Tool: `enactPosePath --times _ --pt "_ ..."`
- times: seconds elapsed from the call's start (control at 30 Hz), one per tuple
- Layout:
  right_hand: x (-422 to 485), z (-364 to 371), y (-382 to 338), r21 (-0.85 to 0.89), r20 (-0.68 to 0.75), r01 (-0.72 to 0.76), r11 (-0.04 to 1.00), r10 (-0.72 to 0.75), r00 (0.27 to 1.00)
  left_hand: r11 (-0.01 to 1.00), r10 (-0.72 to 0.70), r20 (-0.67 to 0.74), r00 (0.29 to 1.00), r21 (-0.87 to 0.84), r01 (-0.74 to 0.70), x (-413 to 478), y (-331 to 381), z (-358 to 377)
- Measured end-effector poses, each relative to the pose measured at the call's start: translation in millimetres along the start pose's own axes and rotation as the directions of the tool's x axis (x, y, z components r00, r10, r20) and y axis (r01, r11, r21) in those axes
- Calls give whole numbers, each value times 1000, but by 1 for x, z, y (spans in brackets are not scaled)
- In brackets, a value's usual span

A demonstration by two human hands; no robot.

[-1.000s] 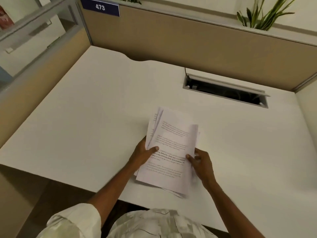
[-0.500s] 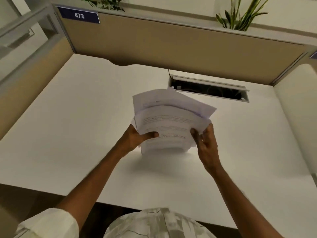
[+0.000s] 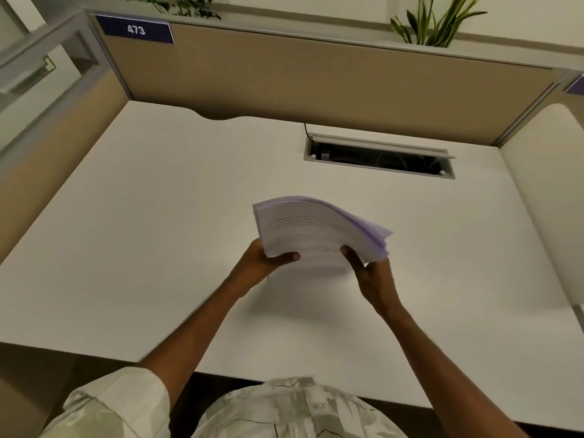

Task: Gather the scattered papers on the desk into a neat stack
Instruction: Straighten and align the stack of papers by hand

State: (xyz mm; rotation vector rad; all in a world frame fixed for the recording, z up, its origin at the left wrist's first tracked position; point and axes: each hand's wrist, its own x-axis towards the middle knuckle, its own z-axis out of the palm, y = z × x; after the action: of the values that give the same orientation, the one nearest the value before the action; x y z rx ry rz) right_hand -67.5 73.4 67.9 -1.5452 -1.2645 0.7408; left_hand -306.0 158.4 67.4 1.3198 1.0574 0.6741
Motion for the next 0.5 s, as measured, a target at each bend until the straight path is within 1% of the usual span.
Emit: enactPosePath --times 0.1,0.17,0.23,0.3,0.37,0.43,0.5 --pt "6 -7 -6 64 -65 33 997 -29 997 990 141 -163 976 0 -143 0 7 -4" --pt "9 -11 -10 99 -93 43 994 -34 995 973 227 -208 951 14 -229 0 14 -6" --pt "9 -10 -13 128 -89 29 991 -18 996 972 226 -196 954 -26 -236 1 20 -3" --pt "10 -5 -12 137 -43 7 991 -1 999 975 194 -178 965 -78 -210 3 23 6" --pt "10 1 -11 138 -8 5 990 -4 1000 976 159 -208 965 -112 -185 5 24 16" --pt "9 3 -13 162 -29 4 987 1 1000 976 140 -246 959 -130 -175 5 25 21" --pt "7 0 -16 194 -68 17 981 -3 998 971 155 -257 954 -138 -195 4 30 23"
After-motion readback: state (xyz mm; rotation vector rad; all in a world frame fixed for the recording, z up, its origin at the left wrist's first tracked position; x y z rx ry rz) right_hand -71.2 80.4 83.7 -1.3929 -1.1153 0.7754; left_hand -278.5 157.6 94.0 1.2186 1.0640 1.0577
